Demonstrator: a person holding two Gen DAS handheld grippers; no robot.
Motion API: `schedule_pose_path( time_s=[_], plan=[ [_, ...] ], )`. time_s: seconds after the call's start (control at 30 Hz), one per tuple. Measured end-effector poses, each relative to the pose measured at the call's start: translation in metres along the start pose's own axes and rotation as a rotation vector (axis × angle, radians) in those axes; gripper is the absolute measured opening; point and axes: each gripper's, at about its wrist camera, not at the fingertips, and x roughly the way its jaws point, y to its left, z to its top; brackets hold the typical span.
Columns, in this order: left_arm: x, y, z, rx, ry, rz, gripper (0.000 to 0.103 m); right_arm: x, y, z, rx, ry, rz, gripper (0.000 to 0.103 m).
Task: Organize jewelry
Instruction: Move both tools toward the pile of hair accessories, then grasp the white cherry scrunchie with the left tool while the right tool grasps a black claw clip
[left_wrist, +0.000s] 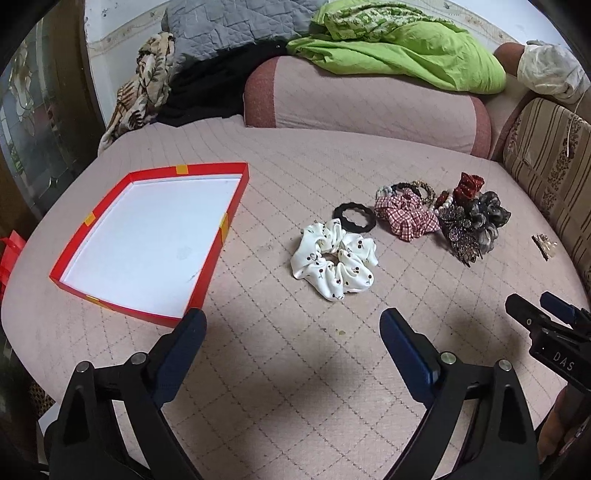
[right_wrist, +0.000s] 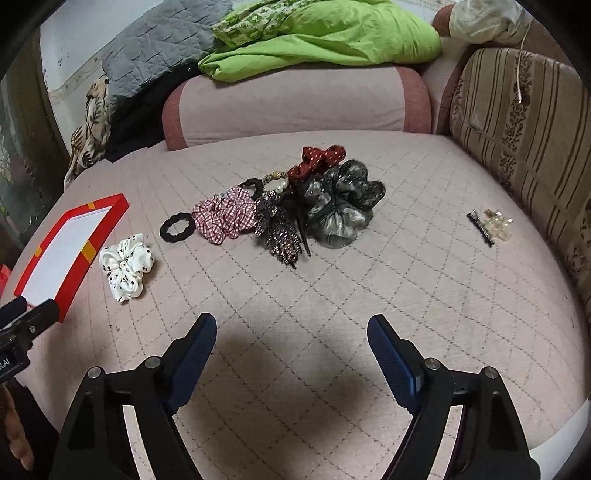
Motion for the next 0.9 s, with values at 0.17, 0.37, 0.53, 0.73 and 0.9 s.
schedule_pose_path(
  time_s=[0.17,0.37,0.53,0.73,0.9],
  plan=[
    [0.010,0.000,0.000,0.011,0.019,0.008,0.095,0.011,-0.006,0.005,0.017,0.020,0.023,0.087],
    [0.027,0.017,0.015,-0.038,0.051,-0.029,0.095,0.028,-0.005,0.023,-0.001,0.019,0.076,0.077],
    [0.049,0.022,0.033,-0.046,0.075,-0.067,0.094,0.050,-0.007,0.040,0.001,0.028,0.092,0.071],
    [0.081,0.013,0.050,0.007,0.118,-0.169,0.092,0.075,-0.013,0.058,0.034,0.040,0.089,0.066],
    [0.111,0.009,0.055,-0.007,0.170,-0.220,0.090,0.093,-0.012,0.068,0.031,0.062,0.097,0.059]
  ],
)
